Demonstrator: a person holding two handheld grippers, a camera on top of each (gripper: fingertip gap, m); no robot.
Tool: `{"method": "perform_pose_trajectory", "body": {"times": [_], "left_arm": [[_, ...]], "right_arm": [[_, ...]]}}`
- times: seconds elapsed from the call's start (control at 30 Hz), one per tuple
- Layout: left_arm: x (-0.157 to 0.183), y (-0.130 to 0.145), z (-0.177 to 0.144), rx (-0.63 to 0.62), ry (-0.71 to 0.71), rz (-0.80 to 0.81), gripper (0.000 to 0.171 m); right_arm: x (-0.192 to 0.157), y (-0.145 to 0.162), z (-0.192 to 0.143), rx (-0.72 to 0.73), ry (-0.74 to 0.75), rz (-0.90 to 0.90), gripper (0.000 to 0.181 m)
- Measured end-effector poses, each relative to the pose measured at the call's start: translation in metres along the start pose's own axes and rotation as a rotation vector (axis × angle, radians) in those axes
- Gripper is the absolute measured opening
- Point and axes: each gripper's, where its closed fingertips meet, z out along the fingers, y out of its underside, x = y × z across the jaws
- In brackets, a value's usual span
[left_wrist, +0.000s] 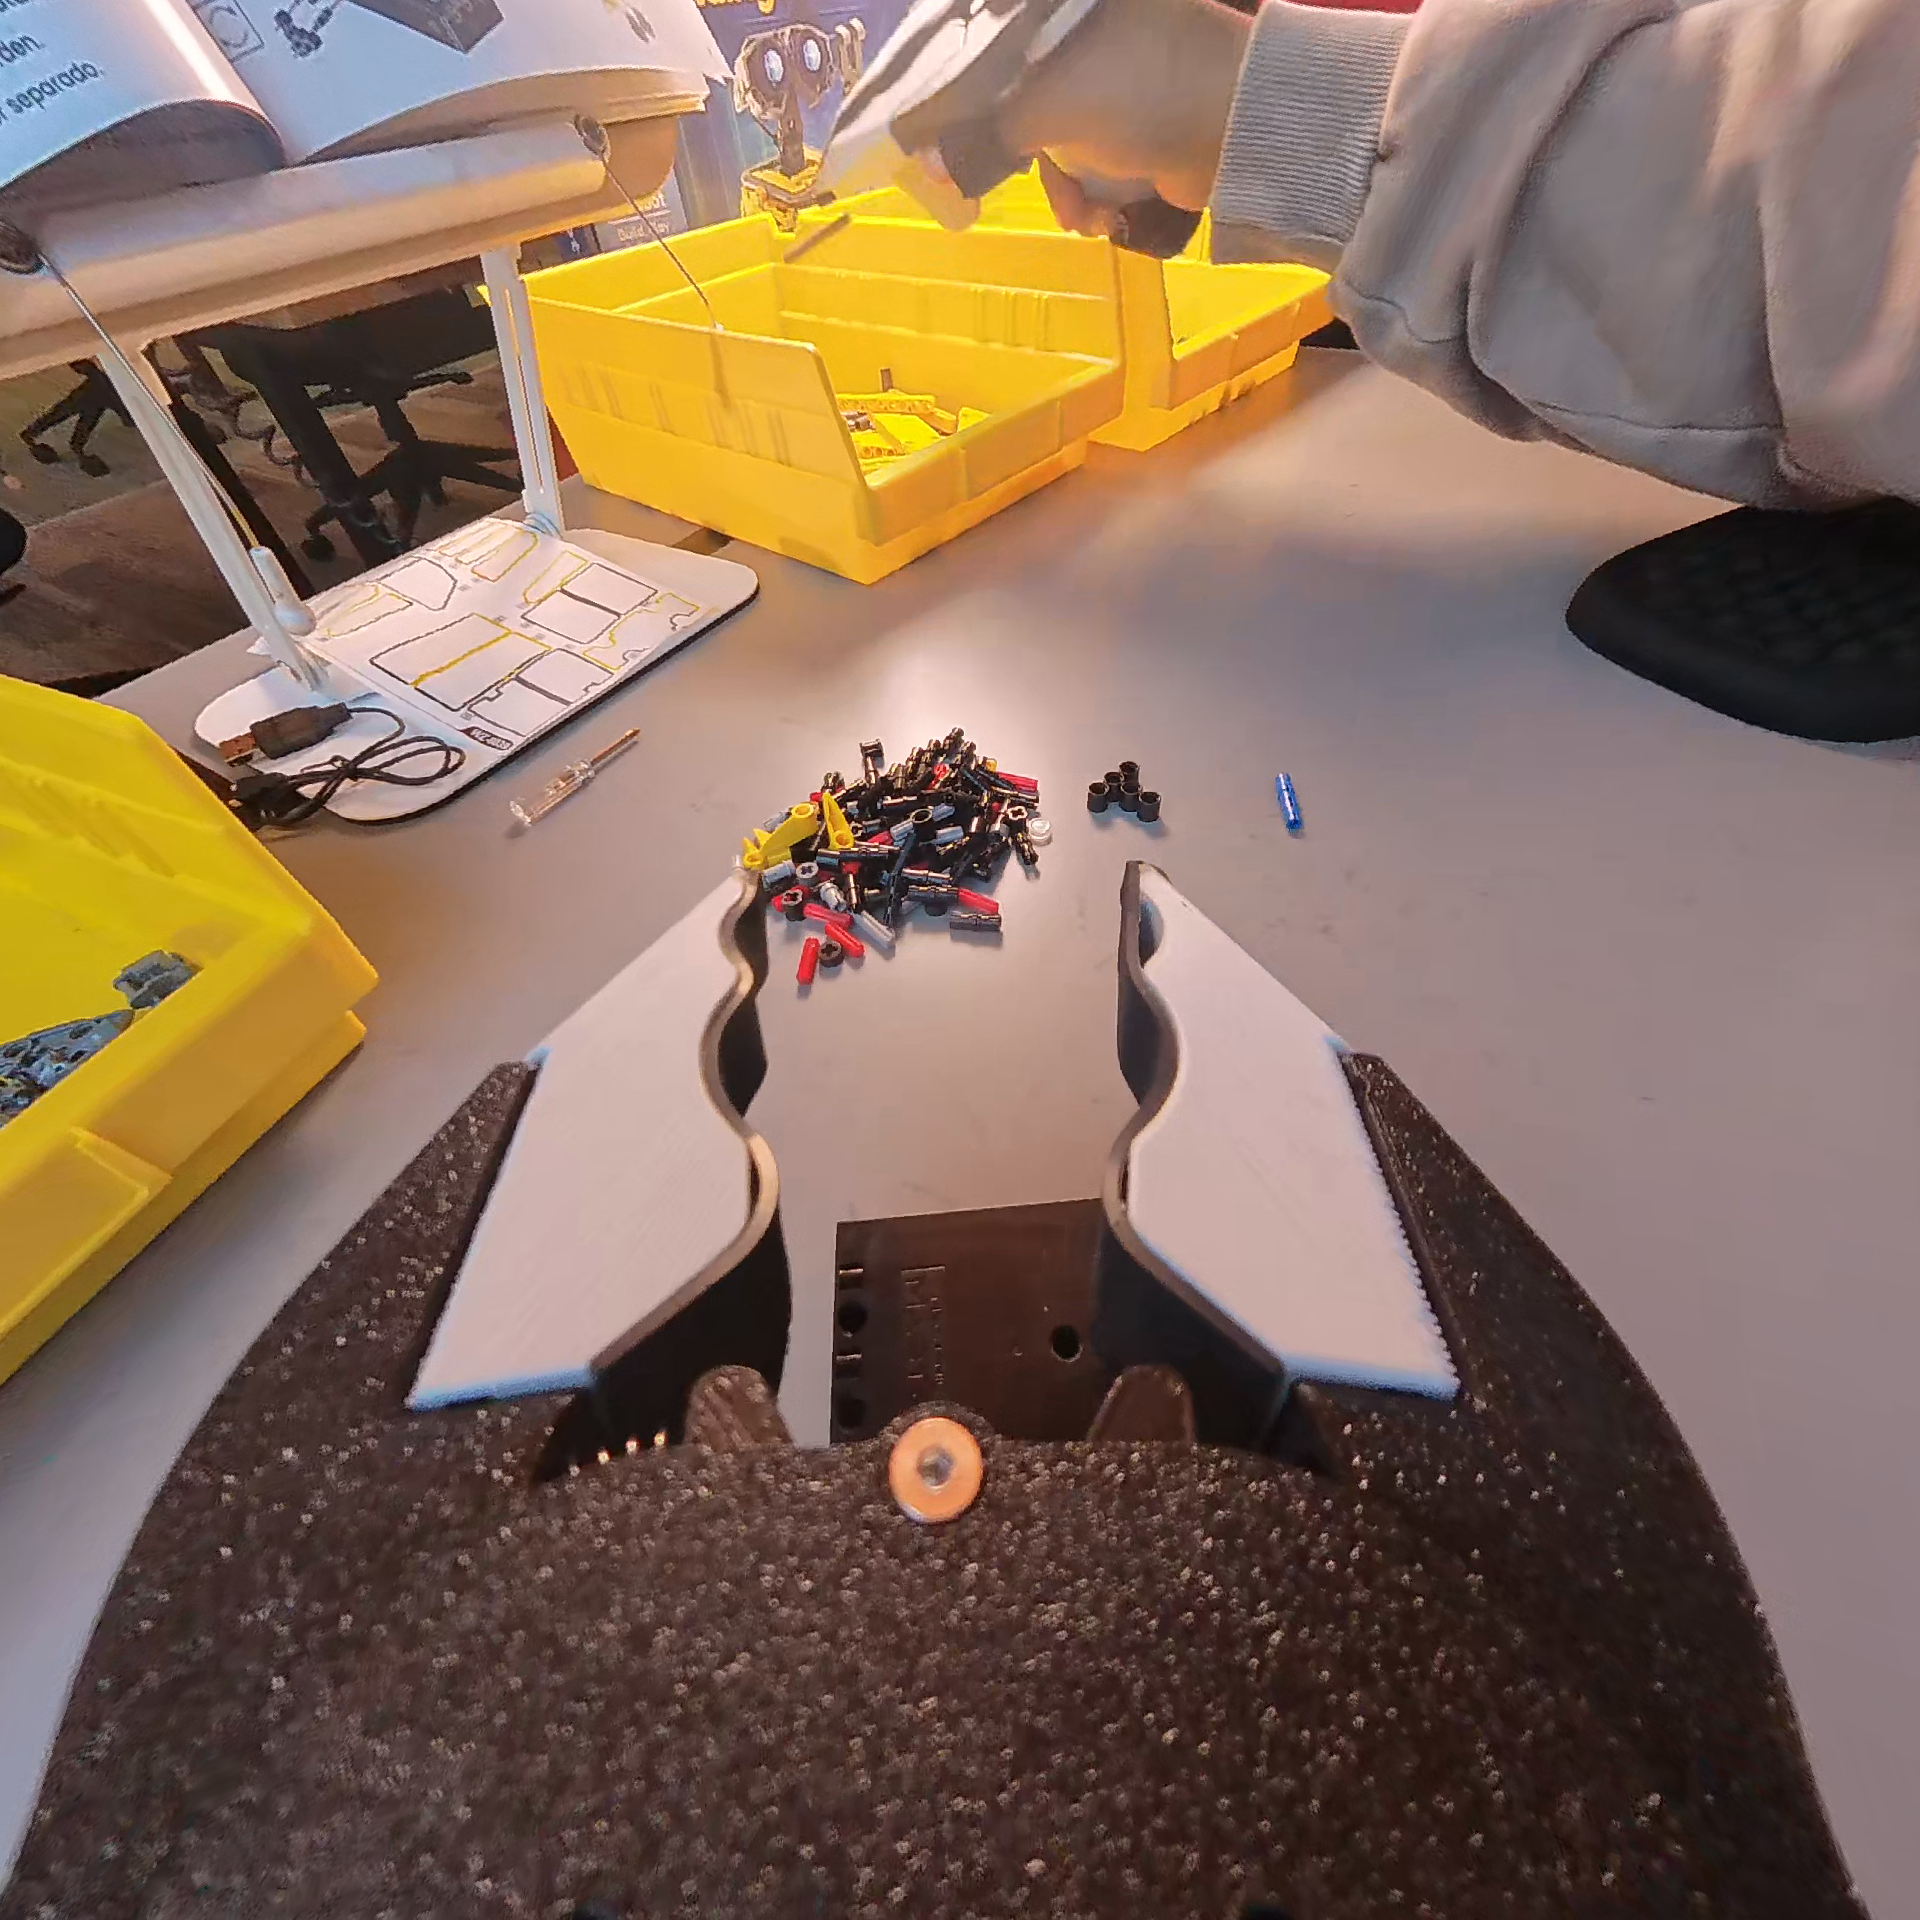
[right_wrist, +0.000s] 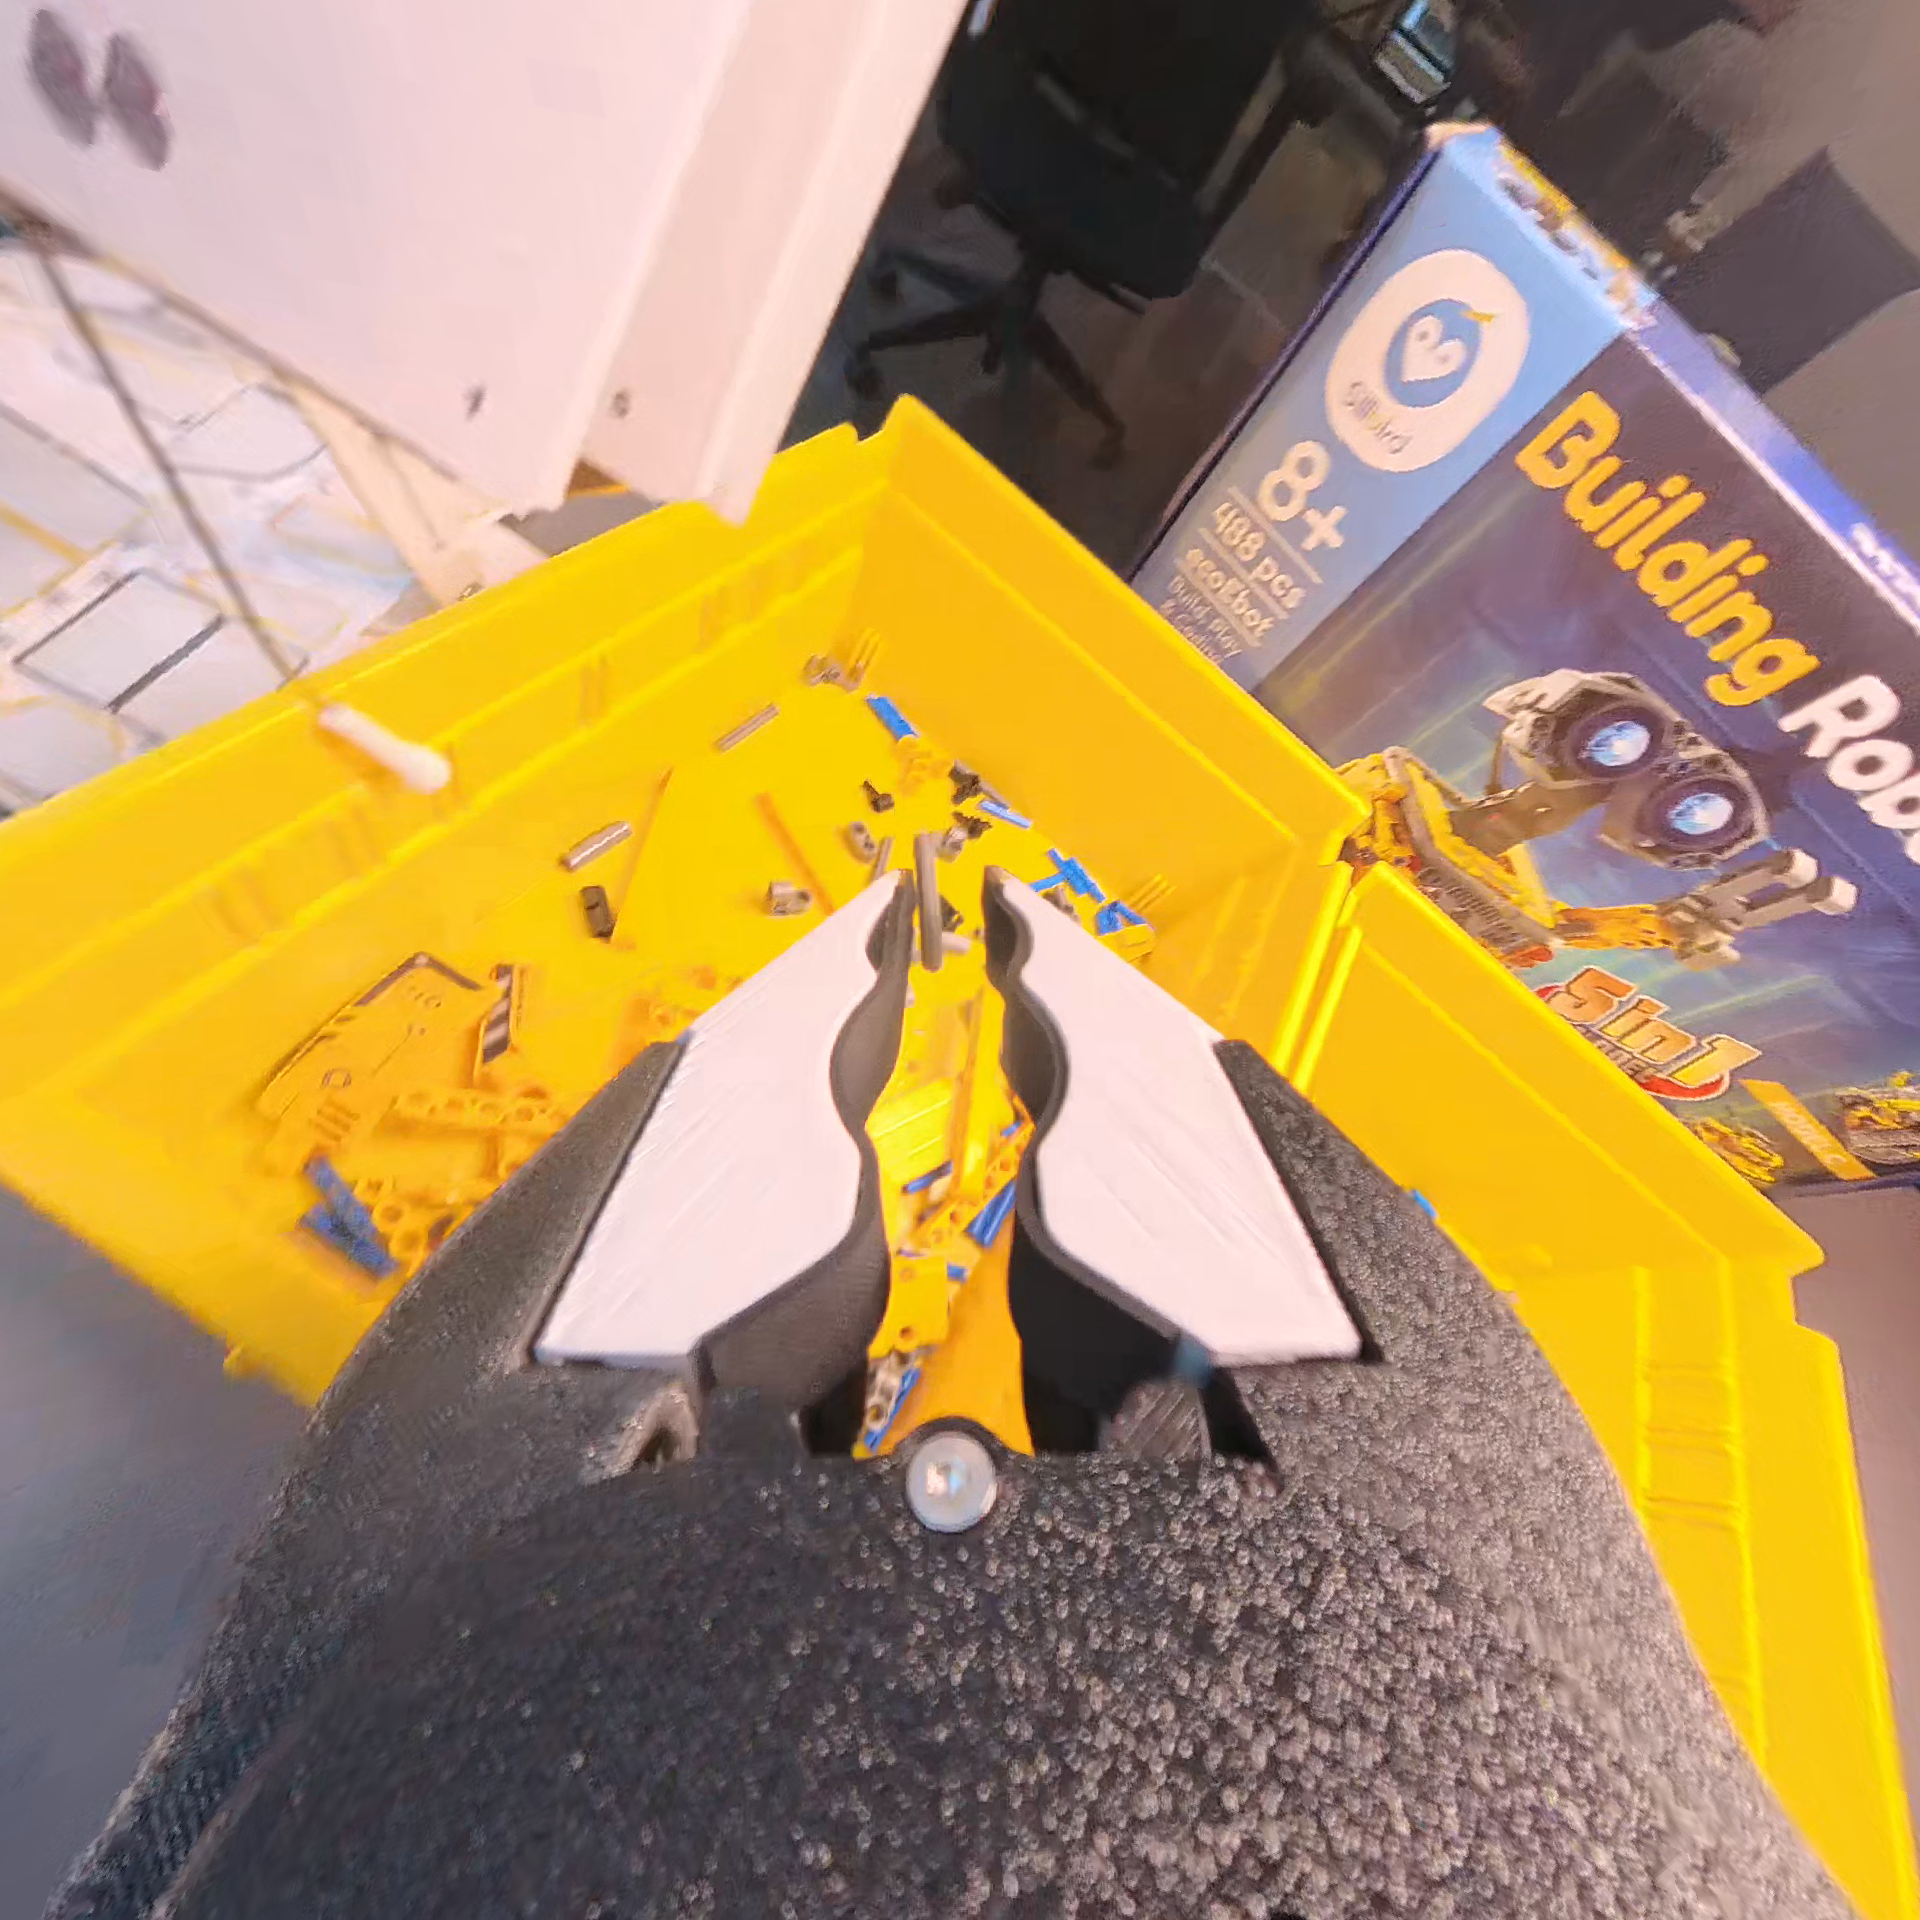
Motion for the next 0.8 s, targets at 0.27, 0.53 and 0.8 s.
{"method": "perform_pose_trajectory", "body": {"times": [0.27,0.53,0.8], "left_arm": [[0.002,0.002,0.002,-0.004,0.012,-0.001,0.067],[0.004,0.002,0.003,-0.009,0.015,0.012,0.067],[0.004,0.003,0.004,-0.015,0.013,0.019,0.067]], "right_arm": [[-0.048,-0.026,-0.031,0.2,-0.176,0.022,0.017],[-0.246,0.057,-0.162,0.037,-1.095,-0.348,0.017],[-0.314,0.1,-0.195,-0.046,-1.215,-0.5,0.017]]}}
